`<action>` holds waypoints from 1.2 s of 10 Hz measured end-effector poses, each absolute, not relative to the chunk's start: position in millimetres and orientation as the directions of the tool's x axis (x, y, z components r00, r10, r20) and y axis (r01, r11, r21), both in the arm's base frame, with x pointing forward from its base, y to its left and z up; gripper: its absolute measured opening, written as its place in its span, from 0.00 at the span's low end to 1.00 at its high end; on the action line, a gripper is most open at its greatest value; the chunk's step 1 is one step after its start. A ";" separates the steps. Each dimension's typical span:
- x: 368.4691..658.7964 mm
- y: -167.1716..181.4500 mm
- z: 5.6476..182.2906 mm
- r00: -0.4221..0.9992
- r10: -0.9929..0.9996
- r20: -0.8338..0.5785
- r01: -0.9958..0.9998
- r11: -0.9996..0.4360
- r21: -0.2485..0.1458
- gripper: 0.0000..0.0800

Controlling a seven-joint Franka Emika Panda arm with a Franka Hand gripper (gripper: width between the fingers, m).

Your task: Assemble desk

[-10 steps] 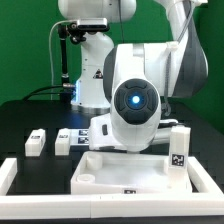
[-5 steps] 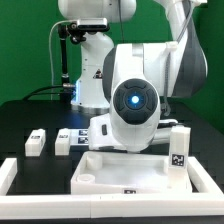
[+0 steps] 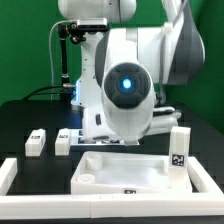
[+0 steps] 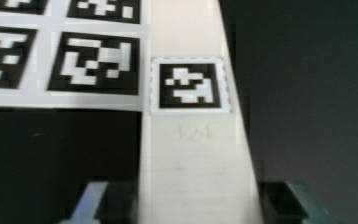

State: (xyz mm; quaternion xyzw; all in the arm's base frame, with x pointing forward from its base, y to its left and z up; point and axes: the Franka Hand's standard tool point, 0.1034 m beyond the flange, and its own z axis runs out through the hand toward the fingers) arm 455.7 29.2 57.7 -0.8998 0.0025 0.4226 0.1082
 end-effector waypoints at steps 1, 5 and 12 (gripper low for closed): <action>459.0 27.2 78.6 0.633 0.076 -0.770 -0.115 -0.975 -0.191 0.36; 472.8 19.4 77.8 0.798 0.012 -0.603 -0.112 -0.979 -0.168 0.36; 526.4 -6.5 145.9 0.974 -0.031 -0.226 -0.066 -0.987 -0.149 0.36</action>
Offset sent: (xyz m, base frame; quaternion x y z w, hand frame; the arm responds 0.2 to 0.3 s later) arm 0.0000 0.0000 0.0000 0.0000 0.1296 0.0000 0.9916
